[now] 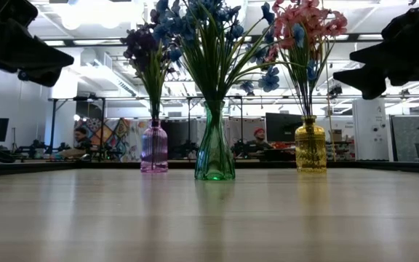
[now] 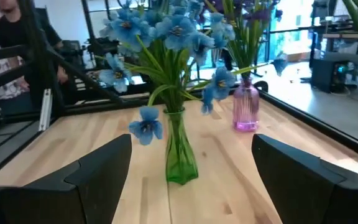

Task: Sort flowers into vase by color
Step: Return to Home Position

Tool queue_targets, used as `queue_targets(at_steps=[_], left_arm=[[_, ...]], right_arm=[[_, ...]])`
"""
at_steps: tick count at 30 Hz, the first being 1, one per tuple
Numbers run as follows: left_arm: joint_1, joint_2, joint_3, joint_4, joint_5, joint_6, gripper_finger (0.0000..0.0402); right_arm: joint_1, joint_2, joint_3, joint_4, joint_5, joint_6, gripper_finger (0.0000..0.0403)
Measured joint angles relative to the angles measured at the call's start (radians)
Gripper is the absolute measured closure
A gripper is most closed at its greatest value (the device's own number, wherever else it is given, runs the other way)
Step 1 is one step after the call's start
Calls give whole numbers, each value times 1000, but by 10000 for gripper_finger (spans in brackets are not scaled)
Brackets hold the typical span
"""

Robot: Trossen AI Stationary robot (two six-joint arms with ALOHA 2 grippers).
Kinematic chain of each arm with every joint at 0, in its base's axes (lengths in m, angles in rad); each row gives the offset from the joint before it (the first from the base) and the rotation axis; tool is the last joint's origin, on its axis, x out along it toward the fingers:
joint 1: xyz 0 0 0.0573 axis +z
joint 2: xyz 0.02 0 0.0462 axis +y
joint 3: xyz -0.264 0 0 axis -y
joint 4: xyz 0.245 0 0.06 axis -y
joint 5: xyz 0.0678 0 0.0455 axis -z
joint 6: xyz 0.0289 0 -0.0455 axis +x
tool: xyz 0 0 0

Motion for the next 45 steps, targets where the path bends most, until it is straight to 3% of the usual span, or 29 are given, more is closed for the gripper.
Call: queue_targets(at_steps=[10, 26, 45], left_arm=[[0, 25, 0, 0, -1, 0, 402], [0, 64, 0, 0, -2, 0, 402], [0, 111, 0, 0, -2, 0, 402]], right_arm=[[-103, 33, 0, -3, -30, 21, 78], [-103, 158, 0, 14, 6, 4, 78], [-103, 165, 0, 19, 11, 4, 78]])
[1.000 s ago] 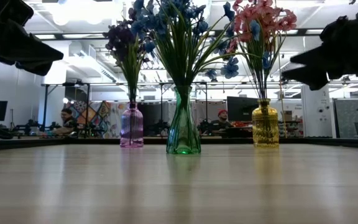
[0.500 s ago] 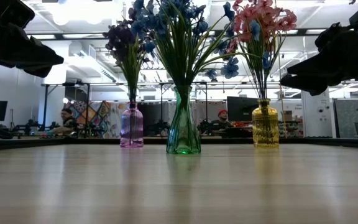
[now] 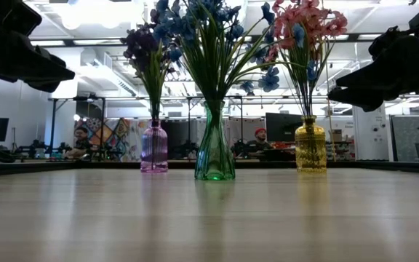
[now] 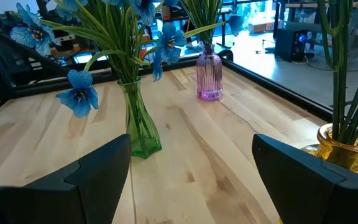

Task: Sort flowers into vase by color
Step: Return to Home Position

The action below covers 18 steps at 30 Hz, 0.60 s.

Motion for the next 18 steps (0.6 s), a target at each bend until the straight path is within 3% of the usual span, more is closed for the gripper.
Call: queue_targets(at_steps=[18], left_arm=[[0, 25, 0, 0, 0, 0, 402]], right_arm=[[0, 0, 0, 2, 0, 0, 78]])
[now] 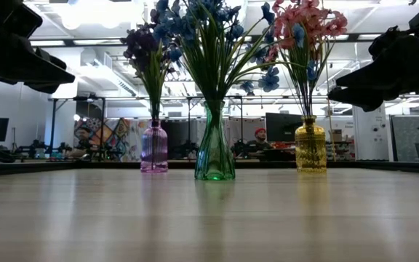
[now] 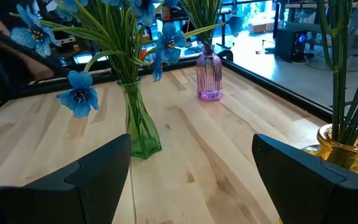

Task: Sort flowers into vase by color
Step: Return to Home Position

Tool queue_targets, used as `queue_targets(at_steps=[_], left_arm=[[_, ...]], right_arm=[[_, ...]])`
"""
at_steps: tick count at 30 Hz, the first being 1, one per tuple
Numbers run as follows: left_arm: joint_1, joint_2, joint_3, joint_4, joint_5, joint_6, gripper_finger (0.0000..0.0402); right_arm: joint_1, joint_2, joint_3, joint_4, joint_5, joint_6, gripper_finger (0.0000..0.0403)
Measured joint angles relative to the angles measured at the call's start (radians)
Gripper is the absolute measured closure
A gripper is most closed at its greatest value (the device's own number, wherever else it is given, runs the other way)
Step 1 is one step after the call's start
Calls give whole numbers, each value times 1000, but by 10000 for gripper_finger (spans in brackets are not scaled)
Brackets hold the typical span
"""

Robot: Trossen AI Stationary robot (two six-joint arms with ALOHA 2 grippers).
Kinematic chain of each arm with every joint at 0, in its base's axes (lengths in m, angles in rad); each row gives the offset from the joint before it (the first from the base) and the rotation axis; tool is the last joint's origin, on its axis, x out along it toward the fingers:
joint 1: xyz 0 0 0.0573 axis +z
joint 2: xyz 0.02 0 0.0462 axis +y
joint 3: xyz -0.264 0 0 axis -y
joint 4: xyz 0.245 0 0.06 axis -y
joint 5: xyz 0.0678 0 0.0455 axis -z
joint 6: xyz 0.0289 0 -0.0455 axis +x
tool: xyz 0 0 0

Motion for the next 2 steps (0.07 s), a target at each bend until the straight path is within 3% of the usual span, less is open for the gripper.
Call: queue_targets(at_steps=[2], left_arm=[[0, 1, 0, 0, 0, 0, 402]], right_arm=[[0, 0, 0, 0, 0, 0, 78]])
